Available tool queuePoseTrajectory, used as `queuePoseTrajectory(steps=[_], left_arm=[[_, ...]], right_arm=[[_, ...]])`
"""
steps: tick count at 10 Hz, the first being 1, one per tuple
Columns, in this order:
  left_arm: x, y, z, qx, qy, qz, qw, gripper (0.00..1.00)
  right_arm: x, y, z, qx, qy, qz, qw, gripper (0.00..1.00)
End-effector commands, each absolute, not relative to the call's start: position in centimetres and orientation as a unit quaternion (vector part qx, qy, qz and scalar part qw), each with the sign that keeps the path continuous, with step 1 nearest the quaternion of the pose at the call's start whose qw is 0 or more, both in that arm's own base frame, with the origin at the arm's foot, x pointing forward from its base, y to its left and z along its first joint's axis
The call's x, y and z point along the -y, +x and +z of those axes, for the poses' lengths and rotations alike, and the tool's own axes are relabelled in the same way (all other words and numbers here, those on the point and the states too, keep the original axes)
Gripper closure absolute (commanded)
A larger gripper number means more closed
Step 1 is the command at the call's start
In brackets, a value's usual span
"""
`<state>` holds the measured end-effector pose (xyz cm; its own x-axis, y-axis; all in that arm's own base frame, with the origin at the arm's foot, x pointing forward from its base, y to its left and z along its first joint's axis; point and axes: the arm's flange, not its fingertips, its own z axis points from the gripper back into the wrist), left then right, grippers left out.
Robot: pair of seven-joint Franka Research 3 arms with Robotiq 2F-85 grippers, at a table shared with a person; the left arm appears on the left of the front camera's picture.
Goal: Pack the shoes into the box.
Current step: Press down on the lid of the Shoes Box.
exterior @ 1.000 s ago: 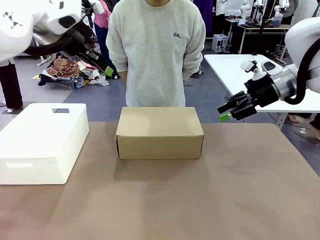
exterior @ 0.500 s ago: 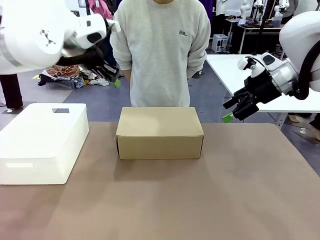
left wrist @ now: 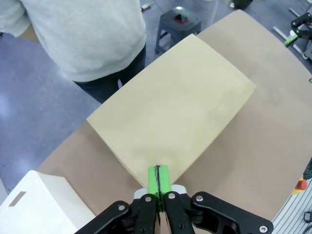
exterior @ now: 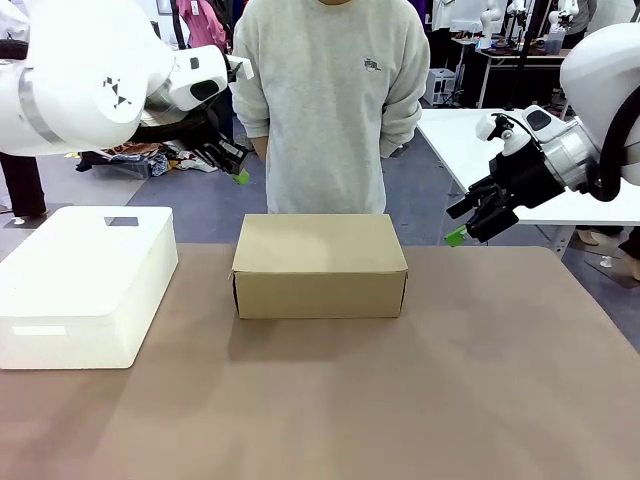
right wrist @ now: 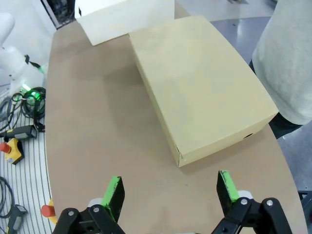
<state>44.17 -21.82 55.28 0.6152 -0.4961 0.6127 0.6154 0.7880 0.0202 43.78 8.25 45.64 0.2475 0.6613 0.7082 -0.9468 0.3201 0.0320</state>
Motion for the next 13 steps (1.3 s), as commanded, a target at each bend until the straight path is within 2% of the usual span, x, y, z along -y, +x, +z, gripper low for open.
queuePoseTrajectory(steps=[1,3,6,9,13], left_arm=[[21.4,44.1,55.6,0.312,-0.097,-0.308,0.894,1.0],[21.8,44.2,55.3,0.31,-0.096,-0.311,0.893,1.0],[23.6,46.2,54.9,0.272,-0.135,-0.234,0.923,1.0],[25.9,48.2,53.9,0.247,-0.146,-0.214,0.934,1.0],[28.9,50.0,51.8,0.206,-0.154,-0.176,0.95,1.0]], right_arm=[[-8.4,44.1,45.7,0.303,0.236,0.536,0.752,0.0],[-8.2,43.8,45.6,0.303,0.236,0.533,0.754,0.0],[-10.1,42.7,49.4,0.267,0.196,0.495,0.804,0.0],[-11.0,41.1,52.9,0.226,0.101,0.488,0.837,0.0],[-11.5,38.1,55.4,0.258,0.05,0.483,0.836,0.0]])
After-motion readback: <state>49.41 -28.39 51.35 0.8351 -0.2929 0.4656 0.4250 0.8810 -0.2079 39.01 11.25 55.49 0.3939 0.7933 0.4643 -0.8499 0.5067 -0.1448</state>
